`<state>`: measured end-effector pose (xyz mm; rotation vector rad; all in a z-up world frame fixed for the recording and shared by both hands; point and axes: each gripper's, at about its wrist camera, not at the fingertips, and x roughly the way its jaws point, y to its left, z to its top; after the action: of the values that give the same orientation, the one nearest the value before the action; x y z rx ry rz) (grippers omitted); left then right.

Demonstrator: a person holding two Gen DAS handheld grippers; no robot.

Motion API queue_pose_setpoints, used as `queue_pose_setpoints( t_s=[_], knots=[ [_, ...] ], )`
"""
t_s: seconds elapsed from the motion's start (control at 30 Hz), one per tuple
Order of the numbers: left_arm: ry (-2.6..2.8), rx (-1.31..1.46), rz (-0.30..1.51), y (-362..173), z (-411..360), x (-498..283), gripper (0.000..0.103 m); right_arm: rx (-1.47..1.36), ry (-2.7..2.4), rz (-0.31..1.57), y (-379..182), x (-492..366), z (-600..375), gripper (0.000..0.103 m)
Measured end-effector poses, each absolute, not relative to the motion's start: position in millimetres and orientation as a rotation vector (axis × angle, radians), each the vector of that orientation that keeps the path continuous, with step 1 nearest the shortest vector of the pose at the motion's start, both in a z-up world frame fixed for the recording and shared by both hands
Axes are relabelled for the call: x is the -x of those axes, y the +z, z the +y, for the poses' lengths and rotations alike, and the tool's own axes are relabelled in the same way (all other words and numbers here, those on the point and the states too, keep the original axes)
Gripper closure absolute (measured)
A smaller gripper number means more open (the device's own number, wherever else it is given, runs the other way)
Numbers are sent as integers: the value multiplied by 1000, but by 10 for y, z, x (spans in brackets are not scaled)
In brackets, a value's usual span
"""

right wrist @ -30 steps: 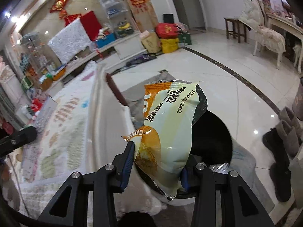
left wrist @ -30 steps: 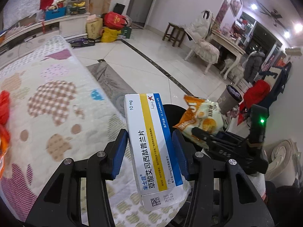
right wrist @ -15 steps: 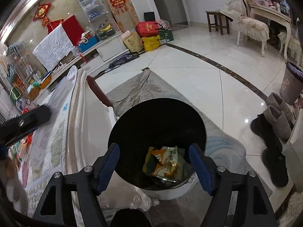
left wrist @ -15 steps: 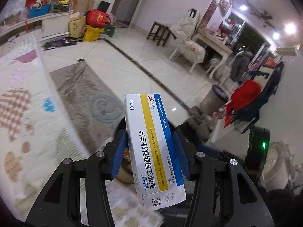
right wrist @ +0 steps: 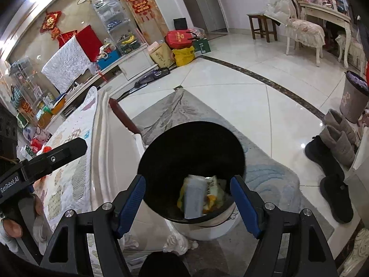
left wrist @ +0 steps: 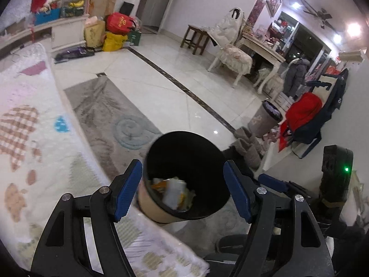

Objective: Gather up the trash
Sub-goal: 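Move both open tools back over the remaining trash on the bed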

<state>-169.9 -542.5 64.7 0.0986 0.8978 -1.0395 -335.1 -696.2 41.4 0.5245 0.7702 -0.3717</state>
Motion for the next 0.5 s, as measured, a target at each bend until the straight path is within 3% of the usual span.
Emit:
queue_pose_setpoints(
  t_s=[0.5],
  knots=[
    [-888, -112, 850, 659, -4900, 1654, 31, -438, -299, 801, 404, 3073, -6542, 29]
  ],
)
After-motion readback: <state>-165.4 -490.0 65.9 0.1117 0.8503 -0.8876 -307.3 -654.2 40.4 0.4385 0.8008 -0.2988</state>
